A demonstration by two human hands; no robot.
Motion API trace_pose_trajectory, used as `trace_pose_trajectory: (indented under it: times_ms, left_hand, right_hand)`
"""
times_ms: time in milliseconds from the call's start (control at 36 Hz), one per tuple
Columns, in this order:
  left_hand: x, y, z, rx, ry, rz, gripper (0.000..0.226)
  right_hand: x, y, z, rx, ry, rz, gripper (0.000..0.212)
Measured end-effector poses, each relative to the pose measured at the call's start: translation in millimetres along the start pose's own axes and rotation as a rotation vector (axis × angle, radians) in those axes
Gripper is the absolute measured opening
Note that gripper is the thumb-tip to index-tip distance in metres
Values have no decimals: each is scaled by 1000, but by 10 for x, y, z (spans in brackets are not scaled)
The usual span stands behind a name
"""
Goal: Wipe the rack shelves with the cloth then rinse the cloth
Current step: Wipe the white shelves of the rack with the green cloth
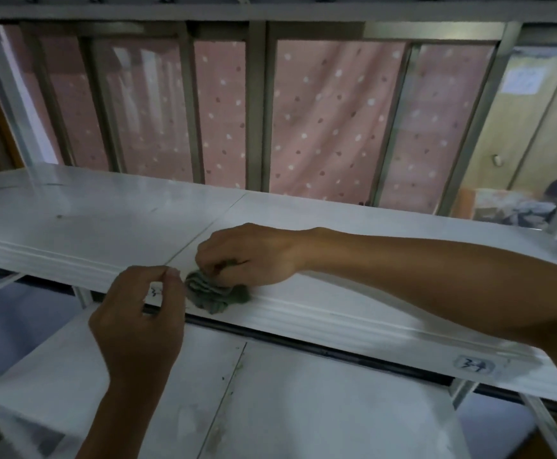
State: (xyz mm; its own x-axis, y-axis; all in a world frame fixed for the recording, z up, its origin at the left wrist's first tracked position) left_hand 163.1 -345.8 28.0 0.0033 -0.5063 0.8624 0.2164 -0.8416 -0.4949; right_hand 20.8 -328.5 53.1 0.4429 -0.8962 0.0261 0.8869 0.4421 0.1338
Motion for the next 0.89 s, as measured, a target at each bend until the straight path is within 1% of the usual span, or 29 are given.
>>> trace_pose_trajectory:
  times_ms: [56, 83, 139, 250, 333, 389, 444, 528, 639, 750, 889]
  left_hand:
    - [-29, -70, -90, -13, 18, -2, 21]
    - [-45, -104, -131, -20, 22, 2, 21]
    - [-71, -140, -186, -36, 15, 30, 20]
    - [-95, -58, -206, -145, -39, 208, 21]
    - [-133, -64, -284, -223, -29, 233, 20]
    - [-141, -201, -362, -208, 10, 160, 20]
    - [-153, -453, -451, -156, 65, -2, 18]
    - [-221, -812, -661, -122, 188, -251, 20]
    - [-393, -1151, -926, -150, 341, -461, 25]
    - [-570, -1355, -1013, -265, 430, -544, 22]
    - [-645, -1345, -1046, -275, 460, -502, 19]
  right_hand:
    - [-102, 37, 46, 18, -64, -48, 27]
    - [-140, 48, 58, 21, -89, -68, 29]
    - [-178, 64, 59, 20, -117, -83, 26]
    - [-293, 72, 42, -35, -150, -22, 15]
    - [-457, -16, 51, 3, -180, -16, 14]
    - [-576, -130, 78, -20, -216, -37, 14]
    - [-718, -278, 117, -76, -245, -86, 17]
    - [-986, -544, 173, -162, -246, -206, 19]
    - [-1378, -846, 215, -247, -252, -410, 20]
    - [-1692, -939, 214, -304, -240, -589, 23]
    - [-1964, -860, 178, -420, -249, -797, 25]
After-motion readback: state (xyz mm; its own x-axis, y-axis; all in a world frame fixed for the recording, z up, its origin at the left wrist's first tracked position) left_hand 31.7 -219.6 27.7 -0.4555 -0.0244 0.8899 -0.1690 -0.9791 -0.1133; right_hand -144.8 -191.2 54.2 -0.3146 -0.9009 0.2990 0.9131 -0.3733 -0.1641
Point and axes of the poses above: each hand's wrist, its own x-axis towards the middle knuckle, its own z-axis out of the back of the hand, y = z × x, the point moved 9 cm from there along x, towards the middle knuckle, and after that the axes turned 6 degrees about z, right-handed, at the moved point
